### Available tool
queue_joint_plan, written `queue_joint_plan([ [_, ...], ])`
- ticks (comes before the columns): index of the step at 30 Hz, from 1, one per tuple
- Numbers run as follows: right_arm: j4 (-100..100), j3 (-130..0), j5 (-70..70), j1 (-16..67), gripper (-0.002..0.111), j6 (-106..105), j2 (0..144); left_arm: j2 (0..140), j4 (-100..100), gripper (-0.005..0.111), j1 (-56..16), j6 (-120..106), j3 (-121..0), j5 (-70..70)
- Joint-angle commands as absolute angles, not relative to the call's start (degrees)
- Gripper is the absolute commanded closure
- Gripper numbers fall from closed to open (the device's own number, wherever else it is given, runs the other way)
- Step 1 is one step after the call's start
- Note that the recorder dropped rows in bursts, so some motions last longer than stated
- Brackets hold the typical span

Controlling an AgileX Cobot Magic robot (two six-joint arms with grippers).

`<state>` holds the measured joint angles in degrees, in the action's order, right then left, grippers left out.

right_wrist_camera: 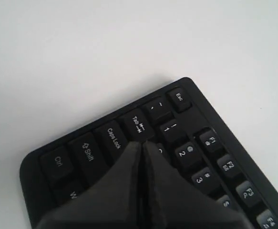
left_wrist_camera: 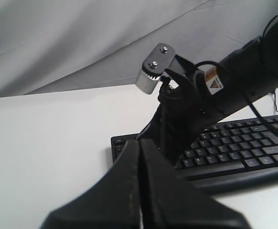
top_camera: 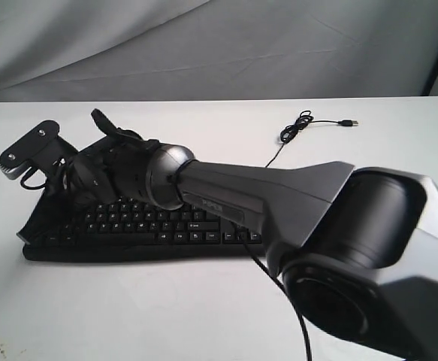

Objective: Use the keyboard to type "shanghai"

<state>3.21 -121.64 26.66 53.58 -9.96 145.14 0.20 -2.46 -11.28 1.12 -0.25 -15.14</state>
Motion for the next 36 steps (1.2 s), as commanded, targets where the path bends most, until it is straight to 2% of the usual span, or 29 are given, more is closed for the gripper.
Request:
queue_joint_plan([
  [1,4.74,-125.89,29.54,53.72,0.108,-11.38,147.26,0.0,-2.51,0.107,-11.59,1.28,0.0,-14.87],
  [36,3.5,-126.06,30.97,53.17,0.108,-13.29,148.36,0.0,-2.51,0.107,-11.59,1.28,0.0,-14.87],
])
